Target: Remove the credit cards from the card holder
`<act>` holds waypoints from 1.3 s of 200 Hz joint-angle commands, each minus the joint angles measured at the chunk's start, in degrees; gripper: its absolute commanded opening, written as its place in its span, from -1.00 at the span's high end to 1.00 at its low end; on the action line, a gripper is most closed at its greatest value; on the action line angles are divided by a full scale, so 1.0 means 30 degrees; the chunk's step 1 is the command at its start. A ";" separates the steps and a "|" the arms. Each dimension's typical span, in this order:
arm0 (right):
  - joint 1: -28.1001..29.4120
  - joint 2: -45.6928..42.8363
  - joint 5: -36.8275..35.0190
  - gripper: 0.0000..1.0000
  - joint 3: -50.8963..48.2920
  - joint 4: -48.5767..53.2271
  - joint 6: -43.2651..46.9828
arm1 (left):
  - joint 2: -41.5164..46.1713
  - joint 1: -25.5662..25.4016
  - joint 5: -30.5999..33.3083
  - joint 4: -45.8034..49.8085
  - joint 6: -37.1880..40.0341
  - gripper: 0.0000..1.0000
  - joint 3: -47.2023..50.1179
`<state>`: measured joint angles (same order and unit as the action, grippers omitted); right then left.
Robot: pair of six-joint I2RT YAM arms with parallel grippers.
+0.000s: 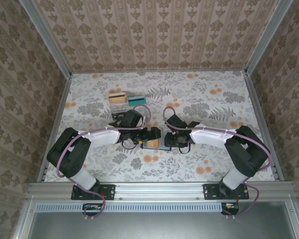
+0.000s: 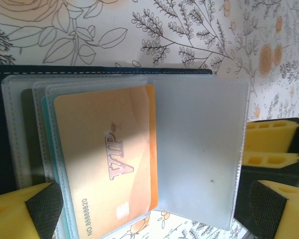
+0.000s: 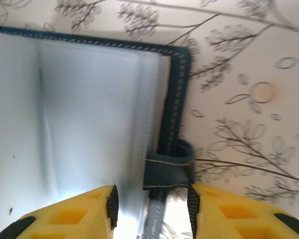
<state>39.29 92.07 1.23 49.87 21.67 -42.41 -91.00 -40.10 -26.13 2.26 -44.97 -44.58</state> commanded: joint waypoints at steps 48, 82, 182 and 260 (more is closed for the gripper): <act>-0.0650 -0.2243 -0.0662 0.09 0.1000 0.1428 0.0083 | 0.1637 0.0721 0.0792 0.2236 0.1398 -1.00 -0.0423; -0.0561 -0.1785 0.1444 0.14 0.1600 -0.0236 -0.0266 | 0.2129 0.1589 0.1284 0.2864 0.1865 -0.89 0.0003; 0.0055 0.1388 0.4433 0.52 0.2218 -0.3381 -0.1824 | 0.0547 0.1998 0.1647 0.4040 0.2543 1.00 -0.0167; -0.0168 0.2729 0.4974 0.56 0.1882 -0.4020 -0.2261 | -0.0054 0.1343 0.0954 0.3274 0.2422 1.00 -0.0277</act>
<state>39.27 99.09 14.68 56.29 10.61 -48.03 -90.21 -35.27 -21.82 13.10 -37.82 -44.66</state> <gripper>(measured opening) 0.226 0.049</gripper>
